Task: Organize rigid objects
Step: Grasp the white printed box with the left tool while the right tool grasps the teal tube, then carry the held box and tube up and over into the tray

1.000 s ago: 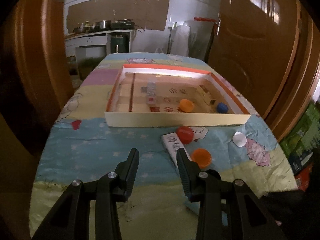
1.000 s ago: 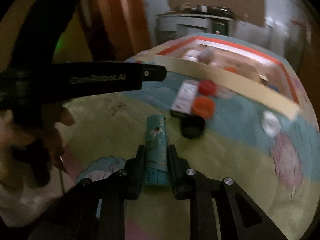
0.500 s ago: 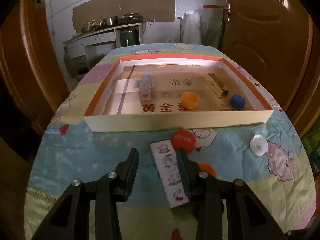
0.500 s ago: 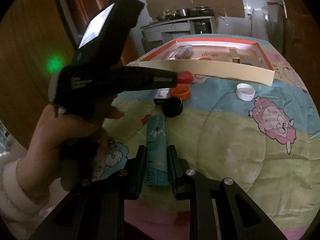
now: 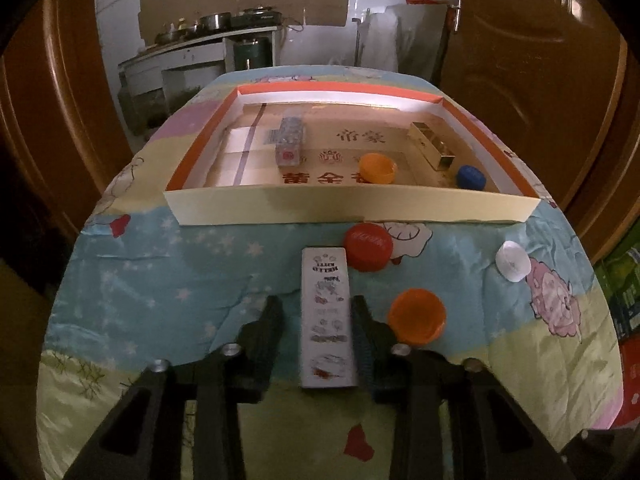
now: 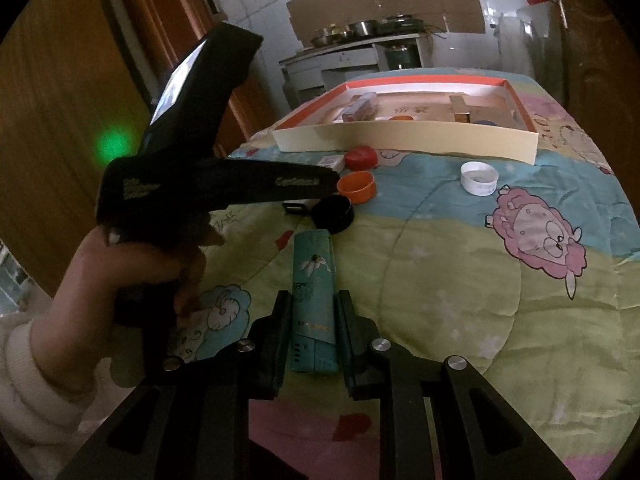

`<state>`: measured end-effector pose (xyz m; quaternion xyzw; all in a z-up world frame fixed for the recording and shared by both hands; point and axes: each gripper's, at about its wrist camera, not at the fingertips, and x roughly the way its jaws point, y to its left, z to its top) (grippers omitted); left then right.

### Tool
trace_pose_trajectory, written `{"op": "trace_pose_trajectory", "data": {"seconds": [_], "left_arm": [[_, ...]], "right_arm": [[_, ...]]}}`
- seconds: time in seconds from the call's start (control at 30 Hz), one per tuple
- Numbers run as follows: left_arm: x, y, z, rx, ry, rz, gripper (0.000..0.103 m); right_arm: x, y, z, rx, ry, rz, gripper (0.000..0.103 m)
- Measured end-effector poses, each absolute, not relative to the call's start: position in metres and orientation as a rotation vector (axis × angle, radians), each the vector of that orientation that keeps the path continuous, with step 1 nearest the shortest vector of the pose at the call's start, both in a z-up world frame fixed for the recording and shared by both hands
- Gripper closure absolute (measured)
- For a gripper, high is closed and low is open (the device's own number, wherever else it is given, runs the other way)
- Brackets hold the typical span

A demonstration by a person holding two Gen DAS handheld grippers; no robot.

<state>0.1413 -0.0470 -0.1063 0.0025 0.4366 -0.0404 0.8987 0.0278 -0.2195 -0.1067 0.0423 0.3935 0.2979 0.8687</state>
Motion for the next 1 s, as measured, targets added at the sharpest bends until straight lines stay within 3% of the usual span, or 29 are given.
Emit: {"op": "trace_pose_trajectory", "data": {"seconds": [0.3, 1.0], "left_arm": [[0.127, -0.032, -0.099, -0.064, 0.873, -0.137, 0.077], [0.158, -0.006, -0.002, -0.072, 0.67, -0.125, 0.077]], "right_arm": [[0.025, -0.219, -0.094, 0.093, 0.795, 0.599, 0.081], [0.105, -0.23, -0.001, 0.034, 0.699, 0.444, 0.081]]}}
